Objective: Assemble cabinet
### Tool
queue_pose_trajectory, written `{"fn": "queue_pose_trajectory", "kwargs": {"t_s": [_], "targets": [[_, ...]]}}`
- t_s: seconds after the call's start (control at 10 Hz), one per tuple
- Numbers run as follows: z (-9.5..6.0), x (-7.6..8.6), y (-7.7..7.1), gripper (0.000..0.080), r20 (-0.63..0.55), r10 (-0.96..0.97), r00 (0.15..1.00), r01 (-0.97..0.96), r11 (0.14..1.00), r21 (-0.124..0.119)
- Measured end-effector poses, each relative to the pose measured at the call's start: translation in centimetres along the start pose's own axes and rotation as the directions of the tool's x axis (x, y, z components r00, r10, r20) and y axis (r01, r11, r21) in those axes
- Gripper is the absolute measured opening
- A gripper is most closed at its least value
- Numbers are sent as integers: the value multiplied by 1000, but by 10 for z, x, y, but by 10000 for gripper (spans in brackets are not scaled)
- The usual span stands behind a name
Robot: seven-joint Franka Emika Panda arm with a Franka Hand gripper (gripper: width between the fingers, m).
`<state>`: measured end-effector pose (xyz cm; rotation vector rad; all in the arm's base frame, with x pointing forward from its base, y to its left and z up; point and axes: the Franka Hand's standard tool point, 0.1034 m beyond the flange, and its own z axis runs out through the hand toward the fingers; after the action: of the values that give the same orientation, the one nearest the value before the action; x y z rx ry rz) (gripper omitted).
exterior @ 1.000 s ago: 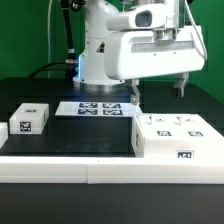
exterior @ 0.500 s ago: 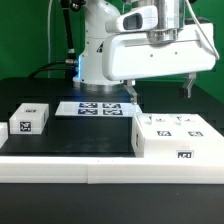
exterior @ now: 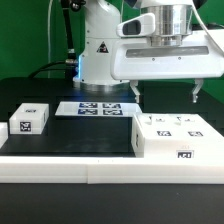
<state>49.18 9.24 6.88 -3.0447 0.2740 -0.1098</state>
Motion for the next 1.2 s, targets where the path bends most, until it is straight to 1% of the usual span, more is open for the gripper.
{"fn": "queue_pose_trajectory", "kwargs": {"t_s": [0.2,0.3,0.4,0.5,0.6,0.7,0.8,1.2], "targets": [[1,0,-1,797,-1,-39,999,39,999,-2],[2,-2,-3,797,-1,-86,996,86,996,-10],[4,-4,-5,797,2,-109,994,109,994,-24],[5,-5,-3,797,-4,-124,992,124,992,-36],[7,-6,-3,797,-16,-128,992,127,991,-40],[13,-5,-1,797,-54,-120,991,118,992,-33],[21,-4,8,797,-75,-94,993,93,995,-23],[22,-5,6,797,-67,-109,992,108,994,-23]]}}
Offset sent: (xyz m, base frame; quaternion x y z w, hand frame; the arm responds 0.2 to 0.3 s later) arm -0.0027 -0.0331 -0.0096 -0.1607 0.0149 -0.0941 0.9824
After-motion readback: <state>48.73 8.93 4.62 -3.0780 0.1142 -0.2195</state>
